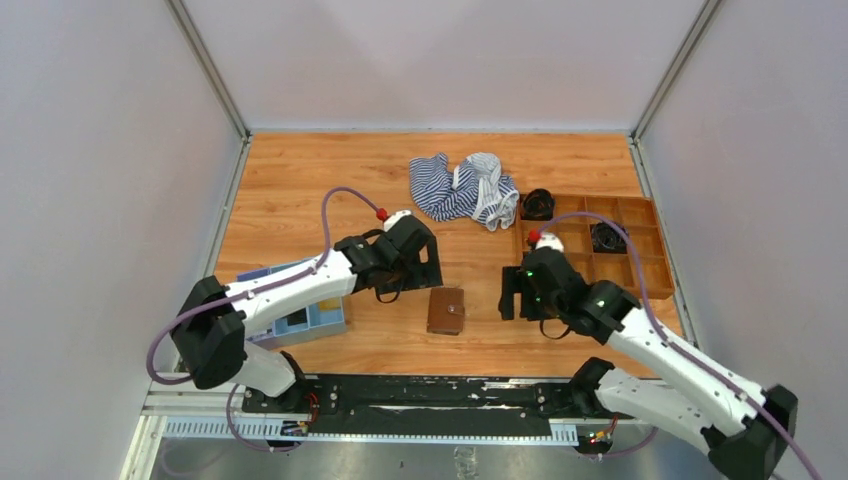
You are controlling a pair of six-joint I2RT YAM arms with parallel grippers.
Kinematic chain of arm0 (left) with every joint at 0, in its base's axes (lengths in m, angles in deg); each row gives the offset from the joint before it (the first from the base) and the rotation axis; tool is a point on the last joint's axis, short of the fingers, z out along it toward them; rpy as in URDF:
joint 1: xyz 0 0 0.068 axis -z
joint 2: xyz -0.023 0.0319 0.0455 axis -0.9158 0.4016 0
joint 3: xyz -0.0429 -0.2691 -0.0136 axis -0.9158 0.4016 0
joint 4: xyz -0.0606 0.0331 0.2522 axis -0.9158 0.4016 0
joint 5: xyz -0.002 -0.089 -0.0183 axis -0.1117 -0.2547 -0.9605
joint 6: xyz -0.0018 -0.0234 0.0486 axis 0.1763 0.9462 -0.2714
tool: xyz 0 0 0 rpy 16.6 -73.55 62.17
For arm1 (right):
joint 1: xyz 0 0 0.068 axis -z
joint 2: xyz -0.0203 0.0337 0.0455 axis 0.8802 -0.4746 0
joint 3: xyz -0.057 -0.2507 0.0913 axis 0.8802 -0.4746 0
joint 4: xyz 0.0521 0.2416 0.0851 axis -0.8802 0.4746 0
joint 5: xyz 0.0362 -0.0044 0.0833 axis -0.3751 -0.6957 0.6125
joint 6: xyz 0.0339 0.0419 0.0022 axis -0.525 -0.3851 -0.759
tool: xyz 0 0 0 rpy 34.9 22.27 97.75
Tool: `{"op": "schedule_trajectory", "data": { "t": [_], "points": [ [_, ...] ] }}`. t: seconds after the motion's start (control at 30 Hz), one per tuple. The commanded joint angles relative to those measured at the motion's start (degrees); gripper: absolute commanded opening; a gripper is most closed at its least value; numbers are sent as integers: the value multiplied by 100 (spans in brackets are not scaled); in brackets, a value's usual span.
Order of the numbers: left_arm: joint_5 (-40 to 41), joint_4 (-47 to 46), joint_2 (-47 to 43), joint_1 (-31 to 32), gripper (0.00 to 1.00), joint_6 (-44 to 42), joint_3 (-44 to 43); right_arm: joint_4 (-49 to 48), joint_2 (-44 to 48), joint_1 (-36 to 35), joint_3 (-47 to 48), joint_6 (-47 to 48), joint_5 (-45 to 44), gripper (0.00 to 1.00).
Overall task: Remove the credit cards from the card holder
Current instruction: Move the card holder to the center of the board, then open the card holder at the center of the board.
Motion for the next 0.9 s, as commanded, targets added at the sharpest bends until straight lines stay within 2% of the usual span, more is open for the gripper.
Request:
{"op": "schedule_trajectory", "data": {
  "t": [0.0, 0.07, 0.13, 0.2, 0.57, 0.87],
  "points": [
    [299, 276, 105, -449, 94, -538, 357, -284, -809, -1409, 189, -866, -1004, 83],
    [158, 251, 279, -494, 93, -753, 331, -378, -1454, -1751, 458, -970, -1221, 79],
    [-2, 201, 454, -494, 93, -844, 313, -584, -1897, -1948, 598, -973, -1278, 67],
    [-150, 58, 596, -494, 93, -852, 351, -910, -2220, -2055, 604, -927, -1281, 59],
    [-895, -839, 1118, -503, 94, -716, 612, -2102, -3320, -2063, 670, -843, -780, 53],
    [-877, -938, 1598, -513, 94, -591, 692, -2596, -3838, -2020, 652, -885, -738, 46]
  ]
}}
